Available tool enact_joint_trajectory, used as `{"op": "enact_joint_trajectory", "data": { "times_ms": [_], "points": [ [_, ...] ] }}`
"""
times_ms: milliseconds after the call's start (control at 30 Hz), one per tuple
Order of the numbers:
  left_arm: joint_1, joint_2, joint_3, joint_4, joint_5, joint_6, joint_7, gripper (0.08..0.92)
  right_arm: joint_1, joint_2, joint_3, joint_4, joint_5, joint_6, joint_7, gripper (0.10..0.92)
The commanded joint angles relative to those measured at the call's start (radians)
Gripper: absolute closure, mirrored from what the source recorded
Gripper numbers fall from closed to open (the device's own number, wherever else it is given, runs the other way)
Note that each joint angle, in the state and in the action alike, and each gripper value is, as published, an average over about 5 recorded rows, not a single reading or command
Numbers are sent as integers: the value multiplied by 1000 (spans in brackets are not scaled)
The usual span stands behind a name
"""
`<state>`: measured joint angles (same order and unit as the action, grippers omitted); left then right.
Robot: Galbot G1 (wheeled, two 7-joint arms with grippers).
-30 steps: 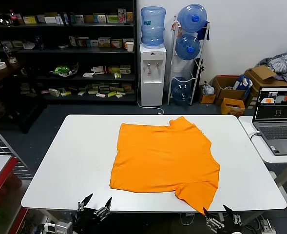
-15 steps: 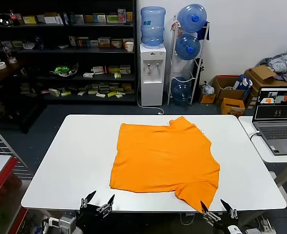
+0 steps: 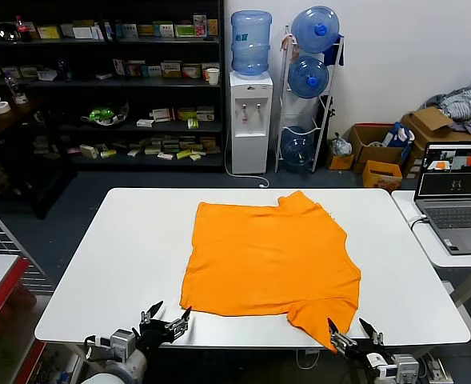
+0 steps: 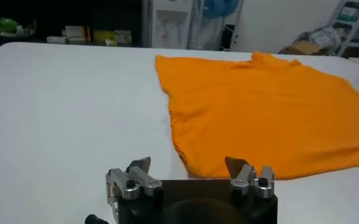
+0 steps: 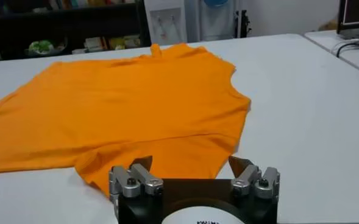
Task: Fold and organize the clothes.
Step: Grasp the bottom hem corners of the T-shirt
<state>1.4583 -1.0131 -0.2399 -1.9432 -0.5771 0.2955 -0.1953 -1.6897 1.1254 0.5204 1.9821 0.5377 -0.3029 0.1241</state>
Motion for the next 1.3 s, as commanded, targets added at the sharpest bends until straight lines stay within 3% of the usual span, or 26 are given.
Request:
{"op": "enact_joint_trajectory", "data": {
  "times_ms": [33, 367, 567, 1133, 1300],
  "points": [
    [-111, -14, 45, 76, -13, 6, -8, 177, 38, 1, -20, -26, 5, -22, 20, 203],
    [-113, -17, 68, 84, -9, 4, -23, 177, 21, 9, -27, -18, -23, -34, 19, 222],
    [-114, -23, 77, 94, -4, 2, -30, 215, 21, 8, -31, -19, -28, -45, 22, 373],
    [-102, -27, 83, 86, -3, 0, -23, 702, -4, 6, -35, -9, -35, -36, 15, 860],
    [-73, -13, 75, 54, -4, -12, -22, 840, -30, 3, -33, 13, -32, -10, 8, 901]
  ]
}}
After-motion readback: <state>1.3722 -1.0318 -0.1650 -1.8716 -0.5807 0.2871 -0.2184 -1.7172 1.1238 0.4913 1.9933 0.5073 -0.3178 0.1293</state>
